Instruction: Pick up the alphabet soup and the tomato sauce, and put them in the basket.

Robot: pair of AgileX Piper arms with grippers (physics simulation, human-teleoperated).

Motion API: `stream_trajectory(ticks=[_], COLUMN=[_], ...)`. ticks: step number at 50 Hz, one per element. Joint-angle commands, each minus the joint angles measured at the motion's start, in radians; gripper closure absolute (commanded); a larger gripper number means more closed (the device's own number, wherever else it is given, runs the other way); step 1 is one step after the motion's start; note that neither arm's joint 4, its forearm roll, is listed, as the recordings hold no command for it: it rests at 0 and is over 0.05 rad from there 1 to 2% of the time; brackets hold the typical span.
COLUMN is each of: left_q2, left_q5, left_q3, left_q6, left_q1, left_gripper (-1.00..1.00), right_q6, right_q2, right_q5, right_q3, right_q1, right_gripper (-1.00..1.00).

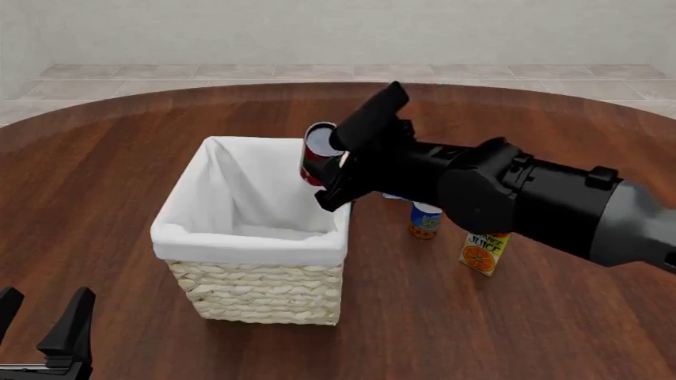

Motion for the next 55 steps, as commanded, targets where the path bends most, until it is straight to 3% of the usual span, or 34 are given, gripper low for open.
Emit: stream_trajectory(ticks=[1,55], left_q2=[0.0,0.0], left_q5=[0.0,0.0], left_q3=[0.0,0.0], left_q6=[0.0,0.0], left_q1=[0.0,0.0], left_gripper=[-1.0,-1.0], right_q6=[0.015,0.001], right_q2=[0.019,0.109], right_q5=[-0.008,-0.009], right_q3=[-0.013,-0.037], right_q1=[0.019,0.112], right_gripper=[1.0,1.0])
